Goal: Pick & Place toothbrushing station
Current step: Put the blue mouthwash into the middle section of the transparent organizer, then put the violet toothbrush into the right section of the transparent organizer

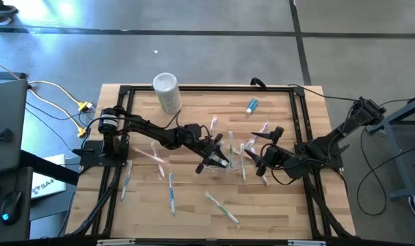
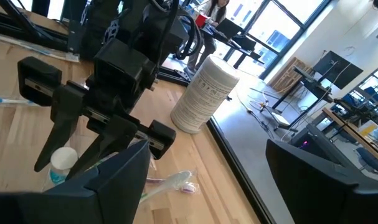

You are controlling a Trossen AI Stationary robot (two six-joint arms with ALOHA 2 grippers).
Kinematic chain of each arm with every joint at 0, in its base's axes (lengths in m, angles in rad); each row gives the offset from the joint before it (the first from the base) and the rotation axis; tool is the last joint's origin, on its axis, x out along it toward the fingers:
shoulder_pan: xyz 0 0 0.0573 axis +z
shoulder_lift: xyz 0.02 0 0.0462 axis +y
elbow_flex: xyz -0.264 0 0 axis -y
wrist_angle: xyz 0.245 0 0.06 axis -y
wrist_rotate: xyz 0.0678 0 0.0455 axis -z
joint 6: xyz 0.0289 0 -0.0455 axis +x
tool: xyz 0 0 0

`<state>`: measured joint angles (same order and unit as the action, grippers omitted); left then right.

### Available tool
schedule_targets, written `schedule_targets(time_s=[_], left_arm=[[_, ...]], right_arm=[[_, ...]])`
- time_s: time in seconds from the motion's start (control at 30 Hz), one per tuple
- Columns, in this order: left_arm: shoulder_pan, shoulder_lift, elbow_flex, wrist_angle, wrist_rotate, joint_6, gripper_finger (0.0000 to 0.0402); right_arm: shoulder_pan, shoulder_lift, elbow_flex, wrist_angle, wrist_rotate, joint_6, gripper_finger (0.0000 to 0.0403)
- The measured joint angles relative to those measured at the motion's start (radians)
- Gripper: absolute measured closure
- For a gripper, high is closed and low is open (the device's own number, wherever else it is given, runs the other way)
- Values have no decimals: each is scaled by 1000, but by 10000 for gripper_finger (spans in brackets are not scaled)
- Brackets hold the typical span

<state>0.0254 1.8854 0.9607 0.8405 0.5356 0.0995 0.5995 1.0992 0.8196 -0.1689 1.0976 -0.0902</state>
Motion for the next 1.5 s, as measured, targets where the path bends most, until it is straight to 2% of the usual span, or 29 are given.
schedule_targets(time_s=[0.17, 0.47, 0.77, 0.93, 1.1, 1.5], left_arm=[[0, 0, 0, 23, 12, 9, 312], [0, 0, 0, 23, 12, 5, 292], [0, 0, 0, 23, 14, 3, 306], [0, 0, -1, 23, 8, 1, 284], [0, 0, -1, 23, 5, 1, 279], [0, 0, -1, 17, 4, 1, 276]], right_arm=[[0, 0, 0, 0, 0, -1, 89], [0, 0, 0, 0, 0, -3, 89], [-5, 0, 0, 14, -3, -12, 89], [-34, 0, 0, 15, -69, -12, 89], [-67, 0, 0, 15, -131, -11, 89], [-85, 0, 0, 15, -140, -8, 89]])
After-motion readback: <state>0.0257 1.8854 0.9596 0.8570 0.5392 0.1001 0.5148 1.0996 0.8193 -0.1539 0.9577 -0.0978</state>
